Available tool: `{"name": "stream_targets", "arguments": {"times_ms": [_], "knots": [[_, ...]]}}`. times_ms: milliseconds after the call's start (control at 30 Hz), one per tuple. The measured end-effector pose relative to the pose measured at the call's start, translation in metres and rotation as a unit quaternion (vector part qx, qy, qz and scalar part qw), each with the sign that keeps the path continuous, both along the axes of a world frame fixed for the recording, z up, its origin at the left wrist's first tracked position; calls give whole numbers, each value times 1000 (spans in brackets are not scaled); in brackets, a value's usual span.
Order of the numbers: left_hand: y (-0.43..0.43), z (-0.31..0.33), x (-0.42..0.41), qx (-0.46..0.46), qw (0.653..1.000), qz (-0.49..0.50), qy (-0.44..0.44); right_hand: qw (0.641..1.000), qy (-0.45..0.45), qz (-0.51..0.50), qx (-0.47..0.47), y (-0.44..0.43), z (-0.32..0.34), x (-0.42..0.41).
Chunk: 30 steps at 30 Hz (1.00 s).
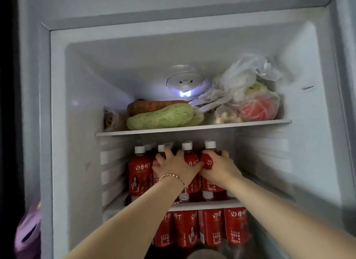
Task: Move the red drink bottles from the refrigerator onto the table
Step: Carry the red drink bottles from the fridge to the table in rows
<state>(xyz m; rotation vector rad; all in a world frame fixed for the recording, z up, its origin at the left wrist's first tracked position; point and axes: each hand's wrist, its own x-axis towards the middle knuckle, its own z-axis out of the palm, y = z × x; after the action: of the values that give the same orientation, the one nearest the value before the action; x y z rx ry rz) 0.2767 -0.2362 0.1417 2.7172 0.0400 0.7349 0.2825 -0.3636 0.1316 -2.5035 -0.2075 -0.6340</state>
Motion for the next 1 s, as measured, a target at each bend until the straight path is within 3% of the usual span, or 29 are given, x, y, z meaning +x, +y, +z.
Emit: {"name": "stream_targets", "arguments": {"times_ms": [133,233,333,467,567,767,867,1000], "knots": [[-7,9,33,-10,996,39,83,999,-1,35,-26,-10,2,31],[1,11,53,33,993,41,102,998,-1,56,-24,-20,5,35],[11,6,72,34,996,19,85,997,-20,77,-20,-27,0,34],[17,12,44,31,991,-117,66,995,-37,92,-9,-31,-5,36],[23,7,23,-42,979,-197,32,994,-47,97,6,-31,-7,39],[21,-17,25,-153,961,-223,-57,983,-54,133,113,-26,-9,44],[26,-18,24,-208,947,-246,-11,973,-68,168,143,-26,-14,39],[33,-11,25,-155,957,-229,88,964,-25,202,174,-27,-11,34]]}}
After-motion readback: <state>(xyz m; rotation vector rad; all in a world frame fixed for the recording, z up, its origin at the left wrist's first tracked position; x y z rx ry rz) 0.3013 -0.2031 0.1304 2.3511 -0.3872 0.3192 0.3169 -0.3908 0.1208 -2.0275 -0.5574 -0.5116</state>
